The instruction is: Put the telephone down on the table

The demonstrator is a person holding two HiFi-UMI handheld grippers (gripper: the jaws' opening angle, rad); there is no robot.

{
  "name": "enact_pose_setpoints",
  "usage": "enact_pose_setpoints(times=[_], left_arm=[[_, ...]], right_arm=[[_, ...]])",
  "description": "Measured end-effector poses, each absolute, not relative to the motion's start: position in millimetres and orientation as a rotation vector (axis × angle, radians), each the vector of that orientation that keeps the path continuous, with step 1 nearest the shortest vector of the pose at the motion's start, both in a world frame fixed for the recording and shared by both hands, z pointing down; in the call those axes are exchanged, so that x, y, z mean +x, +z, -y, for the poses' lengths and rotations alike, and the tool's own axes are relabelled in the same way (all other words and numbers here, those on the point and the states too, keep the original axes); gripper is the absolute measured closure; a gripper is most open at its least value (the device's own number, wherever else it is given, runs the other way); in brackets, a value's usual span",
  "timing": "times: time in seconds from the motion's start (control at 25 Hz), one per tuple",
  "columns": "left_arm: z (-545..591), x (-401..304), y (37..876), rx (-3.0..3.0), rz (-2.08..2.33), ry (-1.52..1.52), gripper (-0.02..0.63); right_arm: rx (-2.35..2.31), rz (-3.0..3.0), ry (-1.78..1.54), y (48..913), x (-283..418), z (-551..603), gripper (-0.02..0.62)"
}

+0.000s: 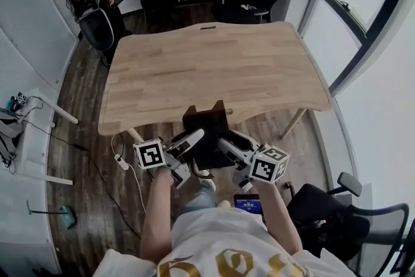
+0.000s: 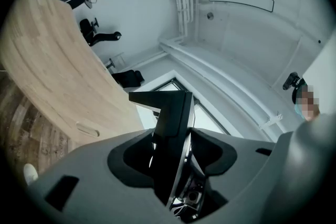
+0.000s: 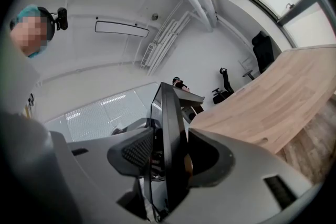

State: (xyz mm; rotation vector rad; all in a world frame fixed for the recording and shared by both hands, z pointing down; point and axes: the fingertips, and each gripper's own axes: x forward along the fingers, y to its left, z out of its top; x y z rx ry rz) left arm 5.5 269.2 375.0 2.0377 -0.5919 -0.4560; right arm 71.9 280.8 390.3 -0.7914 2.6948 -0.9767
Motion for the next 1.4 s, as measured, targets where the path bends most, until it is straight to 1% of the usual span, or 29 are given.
enact_pose_setpoints(times=[0.48, 0.68, 1.08, 1.4], left_arm=[[-109.5, -17.3, 398.8, 2.074, 0.587, -0.374, 0.396], [-44.9, -35.6, 403.4, 2.054, 0.562, -0.366, 0.396], [24.5, -58.0, 413.4, 2.064, 0.508, -0.35, 0.396], [49.3, -56.4, 405.9, 2.112, 0.5, -0.309, 0.396]], right_arm=[[-0.872, -2.707, -1.03, 407.7, 53.3, -127.1, 0.397], [-0.903, -2.694, -1.063, 411.6, 33.8, -63.8, 0.397], [-0.928, -2.653, -1.106, 424.2, 9.8, 3.1, 0.397], [-0.922, -2.595, -1.107, 419.9, 10.6, 27.9, 0.397]])
